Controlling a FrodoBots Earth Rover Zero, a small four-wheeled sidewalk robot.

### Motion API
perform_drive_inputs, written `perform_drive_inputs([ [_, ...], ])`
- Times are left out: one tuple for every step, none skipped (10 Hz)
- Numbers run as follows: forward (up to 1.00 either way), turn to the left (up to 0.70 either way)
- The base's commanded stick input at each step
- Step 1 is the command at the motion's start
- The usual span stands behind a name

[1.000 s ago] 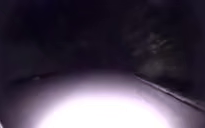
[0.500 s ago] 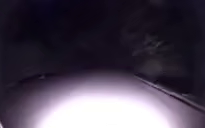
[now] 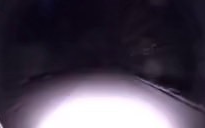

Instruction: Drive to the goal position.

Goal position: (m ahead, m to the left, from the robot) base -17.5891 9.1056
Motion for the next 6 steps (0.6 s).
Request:
perform_drive_inputs([
  [-1.00,0.00],
  [-1.00,0.00],
  [-1.00,0.00],
  [-1.00,0.00],
  [-1.00,0.00],
  [-1.00,0.00],
])
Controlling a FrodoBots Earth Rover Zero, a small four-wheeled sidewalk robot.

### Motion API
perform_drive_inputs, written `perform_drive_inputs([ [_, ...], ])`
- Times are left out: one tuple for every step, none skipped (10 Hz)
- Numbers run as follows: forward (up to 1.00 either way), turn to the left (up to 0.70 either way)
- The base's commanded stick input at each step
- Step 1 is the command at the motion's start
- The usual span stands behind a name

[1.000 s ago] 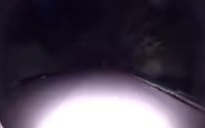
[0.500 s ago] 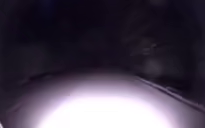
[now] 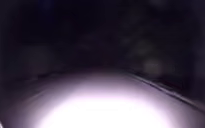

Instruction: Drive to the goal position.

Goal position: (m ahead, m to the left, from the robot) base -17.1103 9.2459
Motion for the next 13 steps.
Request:
perform_drive_inputs([
  [-1.00,0.00],
  [-1.00,0.00],
  [-1.00,0.00],
  [-1.00,0.00],
  [-1.00,0.00],
  [-1.00,0.00],
  [-1.00,0.00],
  [-1.00,0.00],
  [-1.00,0.00],
  [-1.00,0.00],
  [-1.00,0.00],
  [-1.00,0.00],
  [-1.00,0.00],
])
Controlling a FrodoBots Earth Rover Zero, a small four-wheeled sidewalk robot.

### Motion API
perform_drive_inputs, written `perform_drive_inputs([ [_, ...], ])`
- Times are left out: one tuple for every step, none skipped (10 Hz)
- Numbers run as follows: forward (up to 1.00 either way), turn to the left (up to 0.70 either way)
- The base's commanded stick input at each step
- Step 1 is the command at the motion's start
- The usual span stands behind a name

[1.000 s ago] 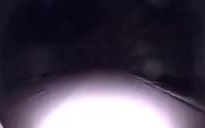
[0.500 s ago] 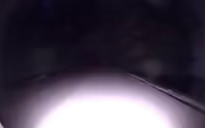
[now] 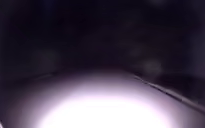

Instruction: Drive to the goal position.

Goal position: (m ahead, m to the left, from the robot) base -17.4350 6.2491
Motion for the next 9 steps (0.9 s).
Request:
perform_drive_inputs([
  [-1.00,0.00],
  [-1.00,0.00],
  [-1.00,0.00],
  [-1.00,0.00],
  [-1.00,0.00],
  [-1.00,0.00],
  [-1.00,0.00],
  [-1.00,0.00],
  [-1.00,0.00],
])
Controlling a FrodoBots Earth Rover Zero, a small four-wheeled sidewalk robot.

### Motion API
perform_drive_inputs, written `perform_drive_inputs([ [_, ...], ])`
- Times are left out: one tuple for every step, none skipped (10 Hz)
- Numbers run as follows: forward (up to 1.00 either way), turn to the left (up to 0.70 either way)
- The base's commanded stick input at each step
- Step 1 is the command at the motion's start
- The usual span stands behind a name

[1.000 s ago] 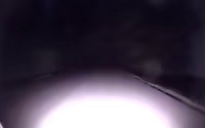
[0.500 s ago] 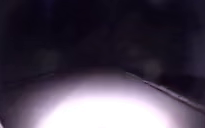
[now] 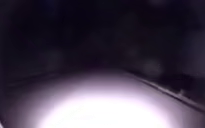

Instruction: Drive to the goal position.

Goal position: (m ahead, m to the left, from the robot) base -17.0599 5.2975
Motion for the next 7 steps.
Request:
perform_drive_inputs([
  [-1.00,0.00],
  [-1.00,0.00],
  [-1.00,0.00],
  [-1.00,0.00],
  [-1.00,0.00],
  [-1.00,0.00],
  [-1.00,0.00],
])
